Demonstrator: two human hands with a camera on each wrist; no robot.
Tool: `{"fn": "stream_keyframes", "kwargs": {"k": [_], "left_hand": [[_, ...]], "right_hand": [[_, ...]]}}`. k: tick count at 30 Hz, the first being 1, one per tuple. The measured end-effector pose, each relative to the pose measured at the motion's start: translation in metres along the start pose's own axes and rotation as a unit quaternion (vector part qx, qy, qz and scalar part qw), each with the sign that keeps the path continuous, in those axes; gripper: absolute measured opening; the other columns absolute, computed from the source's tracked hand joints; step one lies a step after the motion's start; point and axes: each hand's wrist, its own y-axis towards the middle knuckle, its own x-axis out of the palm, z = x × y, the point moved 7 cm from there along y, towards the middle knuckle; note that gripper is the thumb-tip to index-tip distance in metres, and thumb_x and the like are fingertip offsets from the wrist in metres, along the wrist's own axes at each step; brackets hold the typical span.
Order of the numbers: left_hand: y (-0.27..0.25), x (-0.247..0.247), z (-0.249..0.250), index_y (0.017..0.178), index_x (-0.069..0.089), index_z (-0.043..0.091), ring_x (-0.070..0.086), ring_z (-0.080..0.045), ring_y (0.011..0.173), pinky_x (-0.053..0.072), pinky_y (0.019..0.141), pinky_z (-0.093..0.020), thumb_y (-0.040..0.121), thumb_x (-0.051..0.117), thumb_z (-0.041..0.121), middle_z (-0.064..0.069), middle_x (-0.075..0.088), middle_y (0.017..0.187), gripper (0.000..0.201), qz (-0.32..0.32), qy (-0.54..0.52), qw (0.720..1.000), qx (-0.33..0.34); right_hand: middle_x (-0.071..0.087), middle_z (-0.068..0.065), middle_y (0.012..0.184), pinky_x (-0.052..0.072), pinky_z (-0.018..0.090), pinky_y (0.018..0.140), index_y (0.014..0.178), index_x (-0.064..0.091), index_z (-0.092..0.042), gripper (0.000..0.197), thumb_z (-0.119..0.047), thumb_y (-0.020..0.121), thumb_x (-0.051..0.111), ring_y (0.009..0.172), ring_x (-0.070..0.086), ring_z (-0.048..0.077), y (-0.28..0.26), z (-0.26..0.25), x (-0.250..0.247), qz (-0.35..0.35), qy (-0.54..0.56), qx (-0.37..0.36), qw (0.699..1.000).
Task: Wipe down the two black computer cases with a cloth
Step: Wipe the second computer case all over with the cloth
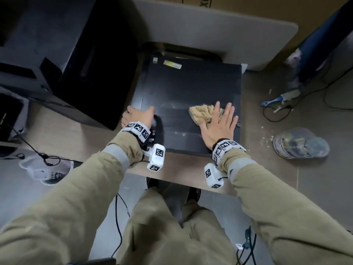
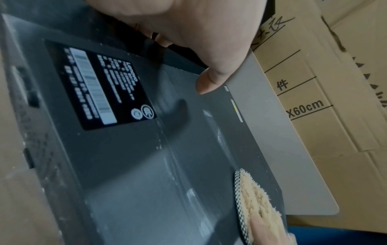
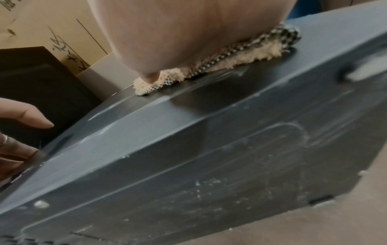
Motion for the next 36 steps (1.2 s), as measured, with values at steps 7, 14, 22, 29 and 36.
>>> {"fn": "stream_keyframes", "kwargs": {"k": [7, 14, 22, 29, 36], "left_hand": [[0.028, -0.018, -0.006, 0.146, 0.040, 0.010, 0.043, -0.037, 0.131, 0.036, 0.107, -0.042, 0.080, 0.057, 0.055, -0.018, 0.043, 0.145, 0.082, -0.104, -0.037, 0.994, 0.004], [0.059, -0.026, -0.009, 0.101, 0.066, 0.001, 0.062, -0.032, 0.103, 0.049, 0.097, -0.042, 0.079, 0.058, 0.047, -0.014, 0.065, 0.108, 0.051, -0.220, -0.121, 0.968, 0.016], [0.064, -0.017, 0.039, 0.150, 0.033, 0.005, 0.044, -0.033, 0.137, 0.036, 0.113, -0.042, 0.079, 0.055, 0.059, -0.016, 0.042, 0.152, 0.092, -0.265, -0.124, 0.954, 0.064], [0.018, 0.024, 0.087, 0.158, -0.004, 0.008, -0.013, -0.027, 0.153, -0.001, 0.123, -0.051, 0.082, 0.066, 0.051, -0.012, -0.016, 0.165, 0.112, -0.164, 0.161, 0.952, 0.200], [-0.024, 0.073, 0.109, 0.155, -0.015, 0.004, -0.019, -0.034, 0.151, 0.003, 0.122, -0.055, 0.084, 0.070, 0.054, -0.016, -0.022, 0.163, 0.122, -0.161, 0.275, 0.916, 0.243]], "right_hand": [[-0.015, 0.014, 0.166, -0.002, 0.052, 0.124, 0.161, -0.005, -0.027, 0.085, -0.017, 0.093, 0.045, 0.154, -0.012, 0.032, 0.020, -0.090, 0.005, 0.021, 0.060, -0.092, 0.994], [-0.013, 0.010, 0.167, -0.007, 0.051, 0.124, 0.161, 0.005, -0.020, 0.069, -0.055, 0.103, 0.021, 0.153, -0.016, 0.031, 0.033, -0.208, 0.039, -0.036, -0.030, -0.205, 0.978], [-0.010, 0.008, 0.168, -0.004, 0.049, 0.125, 0.161, 0.002, -0.020, 0.065, -0.026, 0.106, 0.035, 0.154, -0.014, 0.028, 0.039, -0.206, 0.039, -0.070, -0.037, -0.212, 0.974], [-0.011, 0.010, 0.167, -0.005, 0.046, 0.125, 0.161, 0.000, -0.020, 0.062, -0.033, 0.108, 0.029, 0.154, -0.013, 0.029, 0.060, -0.073, 0.000, -0.029, 0.005, -0.030, 0.999], [-0.012, 0.009, 0.168, -0.004, 0.046, 0.124, 0.161, -0.002, -0.023, 0.062, -0.040, 0.108, 0.026, 0.154, -0.011, 0.028, 0.046, 0.017, -0.017, -0.019, -0.003, 0.015, 1.000]]}}
